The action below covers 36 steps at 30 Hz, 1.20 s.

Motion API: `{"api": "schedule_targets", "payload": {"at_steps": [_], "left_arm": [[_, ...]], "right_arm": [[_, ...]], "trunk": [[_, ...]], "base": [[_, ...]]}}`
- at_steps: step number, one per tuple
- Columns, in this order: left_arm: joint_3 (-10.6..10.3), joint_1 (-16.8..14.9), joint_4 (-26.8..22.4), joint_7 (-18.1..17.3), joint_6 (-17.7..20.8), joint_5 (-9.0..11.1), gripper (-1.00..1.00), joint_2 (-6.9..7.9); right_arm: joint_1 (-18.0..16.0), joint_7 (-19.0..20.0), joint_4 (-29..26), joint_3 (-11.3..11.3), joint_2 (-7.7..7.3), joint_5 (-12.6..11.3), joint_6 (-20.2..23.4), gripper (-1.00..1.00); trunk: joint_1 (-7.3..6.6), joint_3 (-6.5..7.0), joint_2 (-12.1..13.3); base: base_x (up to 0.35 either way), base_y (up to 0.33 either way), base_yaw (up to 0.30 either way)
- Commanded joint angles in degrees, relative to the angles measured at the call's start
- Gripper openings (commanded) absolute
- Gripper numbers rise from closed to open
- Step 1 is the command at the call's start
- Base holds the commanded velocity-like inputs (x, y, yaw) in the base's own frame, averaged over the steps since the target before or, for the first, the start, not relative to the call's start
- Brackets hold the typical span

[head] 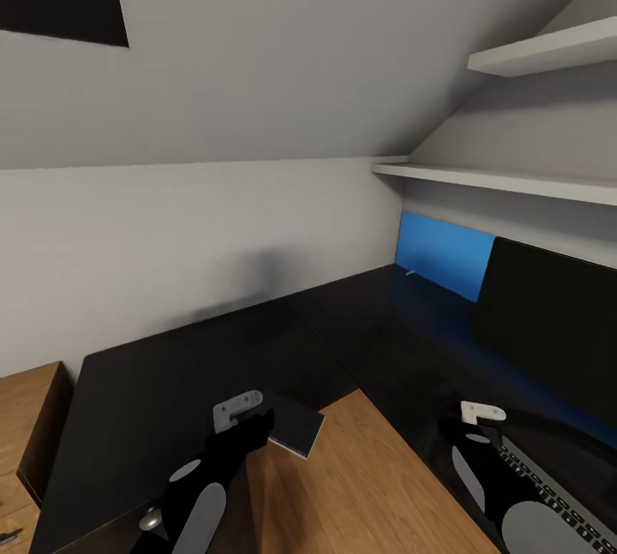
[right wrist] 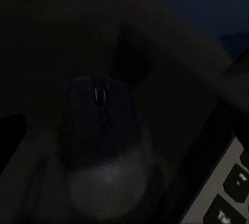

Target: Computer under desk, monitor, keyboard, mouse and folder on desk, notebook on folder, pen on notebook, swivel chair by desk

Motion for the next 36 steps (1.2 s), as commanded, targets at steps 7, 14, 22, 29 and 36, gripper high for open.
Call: {"api": "schedule_targets", "payload": {"at_steps": [7,14,22,29,36], "left_arm": [[-0.04,-0.04,-0.07,0.54,0.11,0.55,1.0,0.0],[-0.04,-0.04,0.08,0.54,0.07,0.52,1.0,0.0],[-0.04,-0.05,0.19,0.54,0.03,0.51,1.0,0.02],[-0.04,-0.04,0.2,0.54,0.03,0.53,1.0,0.05],[0.04,-0.05,0.24,0.54,0.1,0.57,1.0,0.09]], "right_arm": [[-0.01,-0.08,-0.32,0.08,0.01,-0.34,0.07,1.0],[0.31,-0.1,-9.78,0.31,0.91,-0.5,2.69,1.0],[2.95,-0.1,-22.34,0.32,4.14,-0.51,11.86,1.0],[5.81,-0.19,-28.23,0.43,7.83,-0.26,14.21,1.0],[6.26,-0.19,-29.41,0.47,8.45,-0.23,14.7,1.0]], "trunk": [[0.0,-0.07,-0.05],[0.0,-0.07,-0.05],[0.0,-0.07,-0.05],[0.0,-0.07,-0.05],[0.0,-0.07,-0.05]], "base": [[0.0,0.0,0.0],[0.0,0.0,0.0],[0.0,0.0,0.0],[0.0,0.0,0.0],[0.0,0.0,0.085]]}}
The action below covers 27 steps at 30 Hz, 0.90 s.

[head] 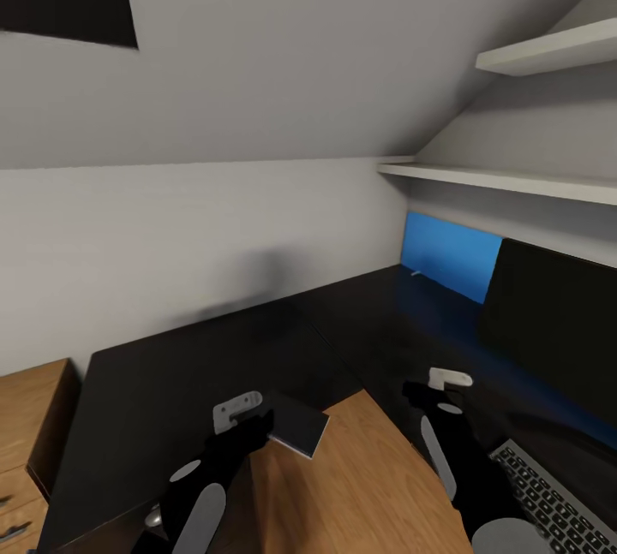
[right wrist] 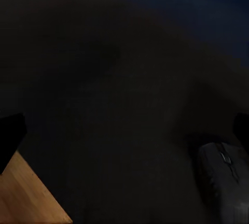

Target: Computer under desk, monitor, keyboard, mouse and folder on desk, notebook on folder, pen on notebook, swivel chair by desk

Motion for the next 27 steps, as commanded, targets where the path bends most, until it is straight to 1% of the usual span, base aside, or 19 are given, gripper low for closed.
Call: {"api": "schedule_targets", "payload": {"at_steps": [1,5,9,14,21,27], "left_arm": [[-0.07,-0.07,-0.05,0.55,0.08,0.55,1.0,0.0],[-0.07,-0.05,0.06,0.55,0.02,0.55,1.0,0.2],[-0.07,-0.06,0.06,0.55,0.01,0.55,1.0,0.53],[-0.07,-0.07,0.07,0.55,0.01,0.55,1.0,0.74],[0.03,-0.04,0.07,0.55,0.01,0.43,1.0,0.94],[0.04,-0.05,0.28,0.56,-0.27,0.19,1.0,1.85]], "right_arm": [[0.04,-0.22,-0.12,-0.04,0.02,-0.3,0.24,1.0],[0.69,-0.22,-1.47,0.0,0.1,-0.26,0.3,1.0],[1.73,-0.22,-3.44,0.0,0.11,-0.3,0.31,1.0],[2.58,-0.22,-4.9,0.0,0.11,-0.27,0.32,1.0],[2.84,-0.22,-5.24,0.08,0.11,-0.25,0.32,1.0],[2.92,-0.15,-4.95,0.03,0.04,-0.31,-0.03,1.0]], "trunk": [[0.0,-0.07,-0.05],[0.0,-0.07,-0.05],[0.0,-0.07,-0.05],[0.0,-0.07,-0.05],[0.0,-0.07,-0.05],[0.0,-0.07,-0.05]], "base": [[0.0,0.0,0.234],[-0.02,0.0,0.269],[-0.175,0.0,0.276],[-0.294,0.0,0.278],[-0.33,0.0,0.279],[-0.297,0.0,0.278]]}}
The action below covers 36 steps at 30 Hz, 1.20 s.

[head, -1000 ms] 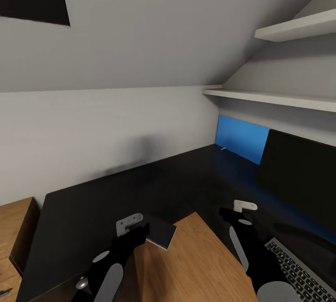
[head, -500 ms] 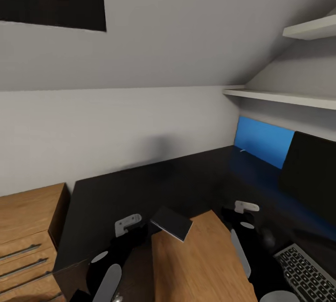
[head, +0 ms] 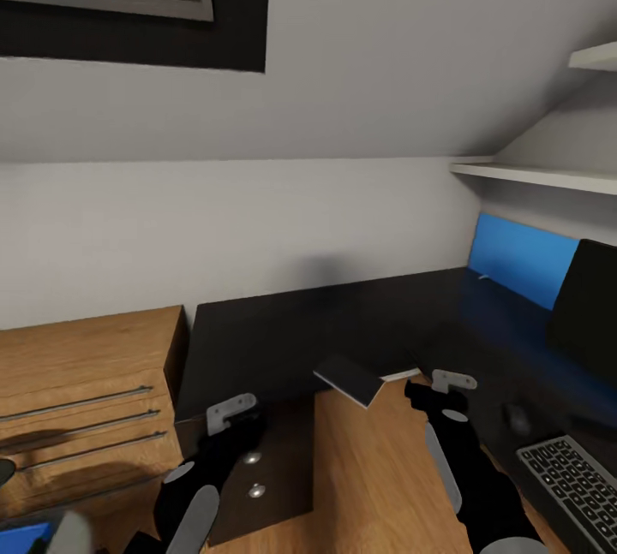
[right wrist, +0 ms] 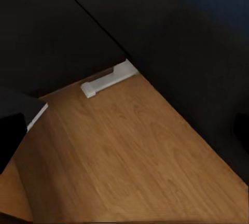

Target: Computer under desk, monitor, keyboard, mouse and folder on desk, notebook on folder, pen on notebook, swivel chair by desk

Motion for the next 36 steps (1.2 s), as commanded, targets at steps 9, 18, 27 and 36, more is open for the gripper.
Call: {"api": "schedule_targets", "payload": {"at_steps": [9,18,27,36], "left_arm": [[-0.16,-0.08,4.66,0.23,-0.53,0.67,1.0,2.87],[-0.28,2.97,12.07,0.13,-4.21,0.42,1.0,3.83],[-3.71,6.35,20.16,0.04,-16.24,-0.32,1.0,4.53],[-10.13,7.33,27.29,0.18,-27.84,-0.35,1.0,6.72]], "right_arm": [[4.89,-0.08,-0.4,-0.07,0.0,-0.44,-1.01,1.0],[17.42,-0.01,-6.54,-0.07,0.0,-0.51,-8.47,1.0],[21.68,1.95,-0.96,-0.1,-0.09,-0.27,-18.37,1.0],[22.36,2.52,8.84,-0.07,-0.05,-0.36,-31.29,1.0]], "trunk": [[-0.02,-0.07,-0.05],[-0.02,-0.07,-0.05],[-0.02,-0.07,-0.05],[-0.02,-0.07,-0.05]], "base": [[-0.062,0.0,0.22],[-0.003,0.0,0.027],[0.0,0.0,0.001],[0.0,0.0,0.0]]}}
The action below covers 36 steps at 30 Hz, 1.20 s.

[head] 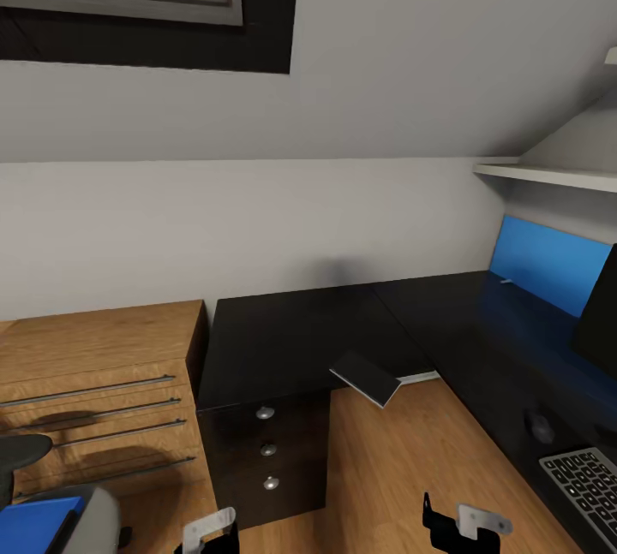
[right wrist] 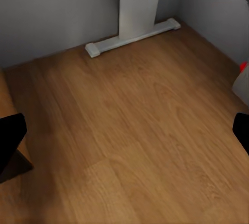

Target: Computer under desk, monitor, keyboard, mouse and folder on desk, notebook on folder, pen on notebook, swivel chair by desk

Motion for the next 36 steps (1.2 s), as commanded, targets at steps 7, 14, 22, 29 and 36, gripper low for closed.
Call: {"api": "schedule_targets", "payload": {"at_steps": [7,14,22,29,36], "left_arm": [[-1.29,0.02,3.95,0.31,-1.54,0.34,1.0,0.09],[-1.3,0.03,4.69,0.46,-1.68,0.25,1.0,0.11],[-1.3,0.03,4.89,0.52,-1.68,0.43,1.0,0.12],[-1.31,0.03,4.97,0.51,-1.68,0.45,1.0,0.07],[-1.26,0.03,5.15,0.53,-1.55,0.59,1.0,0.04]], "right_arm": [[-0.01,0.03,2.16,0.0,0.06,-0.33,-4.15,1.0],[-0.01,0.09,3.63,0.12,0.1,-0.36,-4.33,1.0],[-0.01,0.0,6.03,0.33,0.16,-0.26,-6.49,1.0],[-0.01,-0.06,7.53,0.32,0.17,-0.29,-9.75,1.0],[-0.02,-0.07,11.23,0.37,0.23,-0.3,-12.11,1.0]], "trunk": [[0.01,-0.05,-0.04],[0.01,-0.05,-0.04],[0.01,-0.13,-0.04],[0.01,-0.29,-0.04],[0.01,-0.48,-0.04]], "base": [[0.0,0.0,0.064],[0.0,-0.018,0.246],[0.0,-0.216,0.274],[0.0,-0.312,0.277],[0.0,-0.137,0.277]]}}
